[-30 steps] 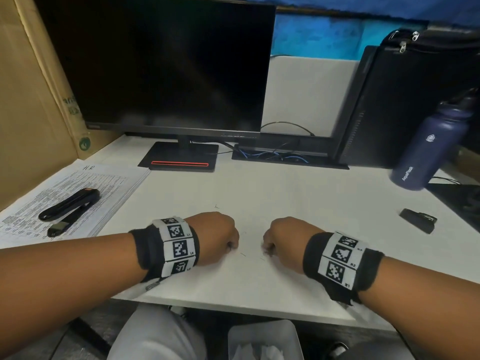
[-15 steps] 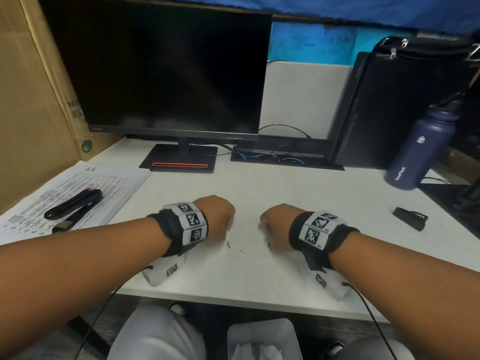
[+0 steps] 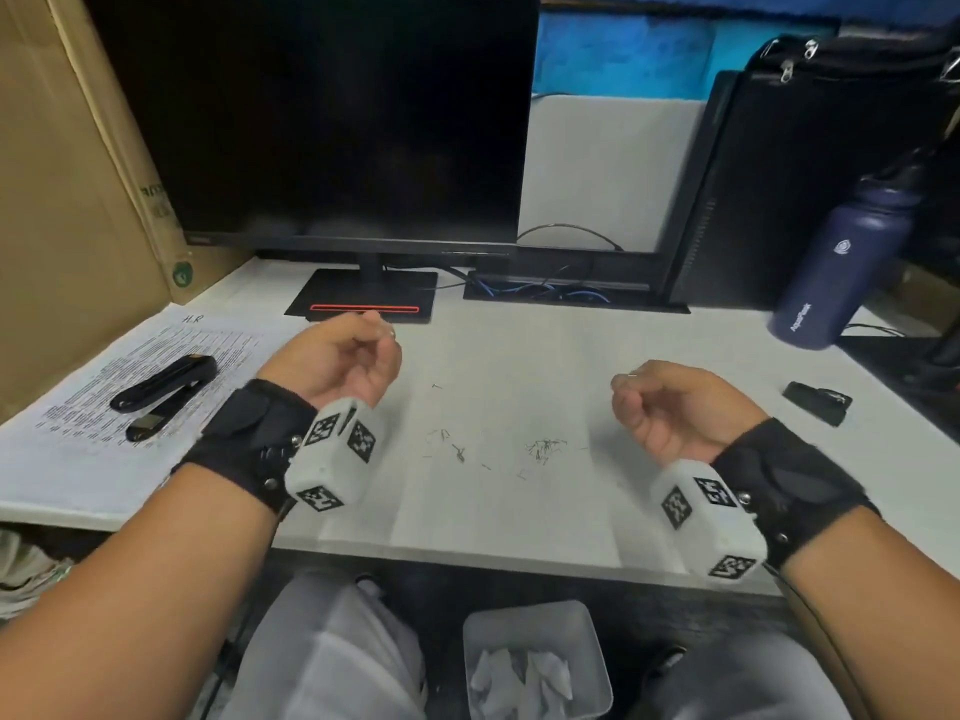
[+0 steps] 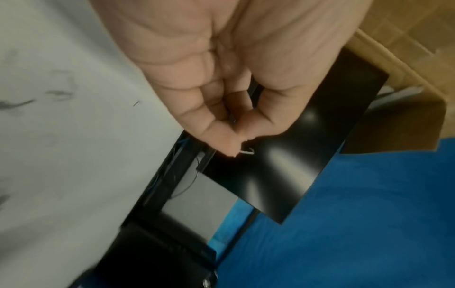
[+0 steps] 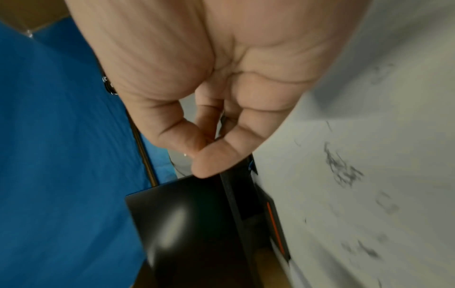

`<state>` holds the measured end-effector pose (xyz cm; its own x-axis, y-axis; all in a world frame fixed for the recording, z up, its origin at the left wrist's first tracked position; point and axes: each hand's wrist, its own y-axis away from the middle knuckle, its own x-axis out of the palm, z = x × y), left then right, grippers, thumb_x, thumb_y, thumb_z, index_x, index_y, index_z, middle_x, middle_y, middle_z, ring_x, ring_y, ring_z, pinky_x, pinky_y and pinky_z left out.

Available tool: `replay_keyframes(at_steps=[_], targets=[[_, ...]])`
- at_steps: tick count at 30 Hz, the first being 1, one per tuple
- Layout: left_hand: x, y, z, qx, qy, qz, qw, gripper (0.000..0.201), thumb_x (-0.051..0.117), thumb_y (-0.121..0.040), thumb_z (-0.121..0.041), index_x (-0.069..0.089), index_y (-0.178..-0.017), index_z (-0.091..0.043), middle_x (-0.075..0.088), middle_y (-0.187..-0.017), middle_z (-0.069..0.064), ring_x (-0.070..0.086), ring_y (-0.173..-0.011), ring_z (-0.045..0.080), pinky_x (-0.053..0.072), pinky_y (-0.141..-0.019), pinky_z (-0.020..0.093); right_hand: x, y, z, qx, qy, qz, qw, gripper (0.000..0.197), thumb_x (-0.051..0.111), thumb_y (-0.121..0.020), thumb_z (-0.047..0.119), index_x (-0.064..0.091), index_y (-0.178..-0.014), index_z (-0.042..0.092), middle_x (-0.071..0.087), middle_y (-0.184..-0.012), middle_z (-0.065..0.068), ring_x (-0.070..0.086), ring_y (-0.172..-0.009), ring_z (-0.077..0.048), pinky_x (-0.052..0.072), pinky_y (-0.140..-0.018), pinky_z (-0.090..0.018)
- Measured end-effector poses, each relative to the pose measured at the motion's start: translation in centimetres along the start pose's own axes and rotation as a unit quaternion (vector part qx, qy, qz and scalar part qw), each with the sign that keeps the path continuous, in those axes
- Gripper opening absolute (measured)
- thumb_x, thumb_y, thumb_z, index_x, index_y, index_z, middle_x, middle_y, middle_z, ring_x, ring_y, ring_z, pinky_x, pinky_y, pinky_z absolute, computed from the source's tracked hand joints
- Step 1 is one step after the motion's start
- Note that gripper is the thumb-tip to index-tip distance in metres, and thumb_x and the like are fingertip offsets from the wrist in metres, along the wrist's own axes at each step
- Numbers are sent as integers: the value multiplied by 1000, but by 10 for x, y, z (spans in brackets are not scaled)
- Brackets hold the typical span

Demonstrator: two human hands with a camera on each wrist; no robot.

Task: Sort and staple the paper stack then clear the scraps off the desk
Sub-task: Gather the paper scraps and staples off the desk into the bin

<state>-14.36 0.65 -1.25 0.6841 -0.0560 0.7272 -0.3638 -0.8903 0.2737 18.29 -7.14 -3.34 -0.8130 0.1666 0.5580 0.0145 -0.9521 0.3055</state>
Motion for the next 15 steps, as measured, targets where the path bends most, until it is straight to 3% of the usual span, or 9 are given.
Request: replay_keyframes(at_steps=[3,4,6,10,12,15], targets=[[3,36,34,-61,85,58,993,20,69,-68,6,60,-75,-11,57,-79,2,58,-69,12,57,-59,17,-4,33,-16,34,-63,91,993,37,83,-51,-7,52,-62,8,55,-79,-10,58,-62,-14,56,-55,-17],[3,46,48,-83,95,63,990,24,70,-66,8,61,-77,-11,59,-79,4,59,-69,14,58,-58,18,-5,44,-24,49,-73,106,991,42,85,-49,-8,49,-63,9,55,-79,-11,58,-63,-15,56,-54,-17],[6,66,74,-135,99,72,983,29,72,-65,13,60,-79,-10,59,-80,6,59,-69,15,59,-57,20,-9,66,-40,86,-76,131,985,43,84,-53,-9,48,-65,10,55,-81,-11,59,-64,-16,57,-55,-18],[0,100,118,-249,94,93,959,32,75,-64,18,59,-76,-7,54,-80,7,58,-70,15,60,-60,20,-24,105,-77,172,-100,232,952,19,70,-77,-13,59,-77,2,55,-88,-17,62,-70,-20,59,-62,-23],[-10,111,140,-300,78,88,947,24,69,-69,17,60,-75,-5,54,-80,8,59,-68,18,60,-57,23,-36,114,-96,206,-94,229,947,20,70,-74,-16,59,-77,1,56,-85,-20,60,-67,-23,58,-57,-25],[-32,105,168,-345,31,11,938,19,67,-66,15,64,-68,-4,57,-77,11,61,-64,20,59,-53,22,-53,115,-132,258,-62,169,949,28,74,-60,-17,57,-70,2,54,-78,-22,56,-56,-24,52,-45,-26]])
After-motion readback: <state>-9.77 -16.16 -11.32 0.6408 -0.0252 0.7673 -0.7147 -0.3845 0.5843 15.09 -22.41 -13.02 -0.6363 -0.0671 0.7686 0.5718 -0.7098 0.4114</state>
